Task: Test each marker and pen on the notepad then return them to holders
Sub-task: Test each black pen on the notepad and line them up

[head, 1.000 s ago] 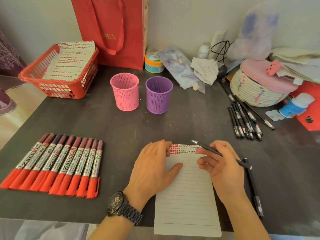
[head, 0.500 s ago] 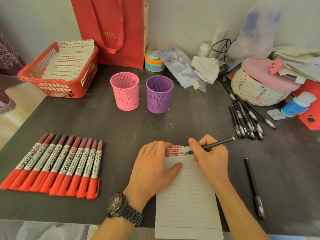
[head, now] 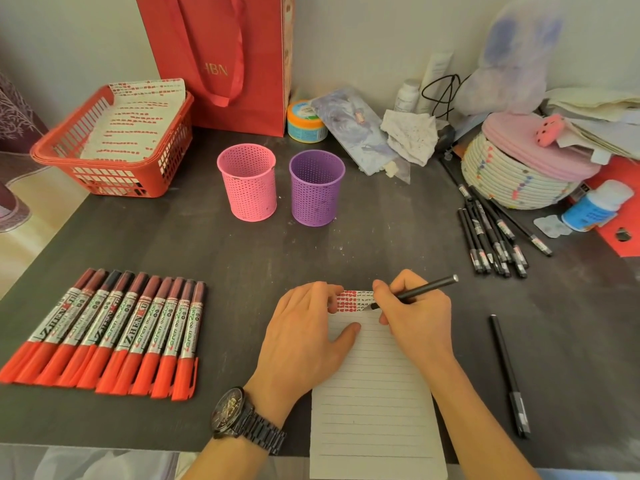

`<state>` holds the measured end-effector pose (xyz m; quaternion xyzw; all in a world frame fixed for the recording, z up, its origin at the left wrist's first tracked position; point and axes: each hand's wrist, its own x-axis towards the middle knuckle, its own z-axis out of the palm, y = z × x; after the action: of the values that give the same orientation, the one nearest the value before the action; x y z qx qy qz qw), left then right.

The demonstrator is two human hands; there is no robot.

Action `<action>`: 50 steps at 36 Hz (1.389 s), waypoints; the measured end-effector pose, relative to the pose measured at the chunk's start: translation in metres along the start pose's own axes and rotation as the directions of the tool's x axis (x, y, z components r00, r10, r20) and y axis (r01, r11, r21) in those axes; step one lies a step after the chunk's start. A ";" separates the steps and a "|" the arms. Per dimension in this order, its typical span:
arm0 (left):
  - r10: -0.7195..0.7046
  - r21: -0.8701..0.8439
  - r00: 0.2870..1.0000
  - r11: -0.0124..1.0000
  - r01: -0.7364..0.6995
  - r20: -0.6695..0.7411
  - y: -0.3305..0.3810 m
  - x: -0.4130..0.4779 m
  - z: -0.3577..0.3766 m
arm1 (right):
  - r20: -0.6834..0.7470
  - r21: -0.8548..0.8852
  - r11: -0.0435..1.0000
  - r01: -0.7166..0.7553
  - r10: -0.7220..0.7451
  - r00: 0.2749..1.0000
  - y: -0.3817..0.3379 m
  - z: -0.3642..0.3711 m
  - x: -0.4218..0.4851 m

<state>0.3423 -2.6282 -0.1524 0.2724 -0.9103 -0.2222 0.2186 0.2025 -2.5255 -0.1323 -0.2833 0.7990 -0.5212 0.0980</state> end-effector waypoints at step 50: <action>-0.009 -0.134 1.000 0.991 0.012 0.027 0.004 -0.003 -0.013 | -0.138 0.278 0.960 -0.029 0.070 0.988 -0.013 -0.012 -0.001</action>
<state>0.3497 -2.6270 -0.1406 0.2590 -0.8946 -0.2876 0.2233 0.2021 -2.5196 -0.1153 -0.2080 0.7306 -0.6440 0.0907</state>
